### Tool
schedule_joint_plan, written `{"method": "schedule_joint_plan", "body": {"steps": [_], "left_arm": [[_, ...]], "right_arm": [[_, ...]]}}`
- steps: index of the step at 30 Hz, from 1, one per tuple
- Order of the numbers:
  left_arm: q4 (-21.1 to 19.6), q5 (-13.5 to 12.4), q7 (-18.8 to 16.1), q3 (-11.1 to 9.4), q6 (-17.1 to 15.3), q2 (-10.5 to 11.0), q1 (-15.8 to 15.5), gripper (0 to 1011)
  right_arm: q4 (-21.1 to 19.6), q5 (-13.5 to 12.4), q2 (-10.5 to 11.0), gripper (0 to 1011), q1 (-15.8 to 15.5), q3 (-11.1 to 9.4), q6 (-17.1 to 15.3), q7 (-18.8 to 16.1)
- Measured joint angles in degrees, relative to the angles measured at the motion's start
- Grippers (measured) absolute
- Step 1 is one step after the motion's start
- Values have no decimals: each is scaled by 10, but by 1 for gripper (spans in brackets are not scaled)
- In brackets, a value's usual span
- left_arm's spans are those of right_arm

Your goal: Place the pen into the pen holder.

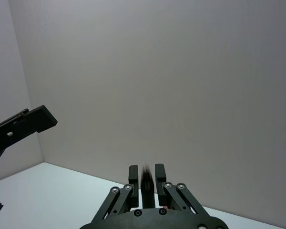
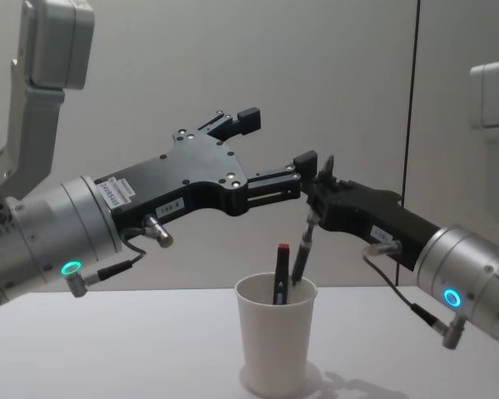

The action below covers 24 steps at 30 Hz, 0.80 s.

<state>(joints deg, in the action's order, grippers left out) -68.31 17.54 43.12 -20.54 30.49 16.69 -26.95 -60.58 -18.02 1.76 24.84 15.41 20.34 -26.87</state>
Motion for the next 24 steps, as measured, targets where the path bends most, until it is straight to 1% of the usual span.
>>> {"method": "schedule_joint_plan", "body": {"steps": [5,6,8,9,11,12,16,17,18,20,22,24], "left_arm": [[0,0,0,0,0,0,0,999],[0,0,0,0,0,0,0,1000],[0,0,0,0,0,0,0,1000],[0,0,0,0,0,0,0,1000],[0,0,0,0,0,0,0,1000],[0,0,0,0,0,0,0,999],[0,0,0,0,0,0,0,999],[0,0,0,0,0,0,0,1000],[0,0,0,0,0,0,0,1000],[0,0,0,0,0,0,0,1000],[0,0,0,0,0,0,0,1000],[0,0,0,0,0,0,0,1000]], "right_arm": [[5,3,-1,317,2,1,2,0],[5,3,-1,317,2,1,2,0],[7,3,-1,416,2,2,2,0],[7,3,-1,416,2,2,2,0],[8,3,-1,517,2,2,2,-1],[9,3,-2,517,2,2,2,-1],[9,2,-2,659,2,2,2,-1],[9,1,-2,674,2,3,2,-1],[9,1,-1,732,2,3,2,-1],[9,0,-1,777,2,2,2,-1],[9,-1,-1,850,2,2,2,-2],[9,-2,-1,887,2,2,2,-2]]}}
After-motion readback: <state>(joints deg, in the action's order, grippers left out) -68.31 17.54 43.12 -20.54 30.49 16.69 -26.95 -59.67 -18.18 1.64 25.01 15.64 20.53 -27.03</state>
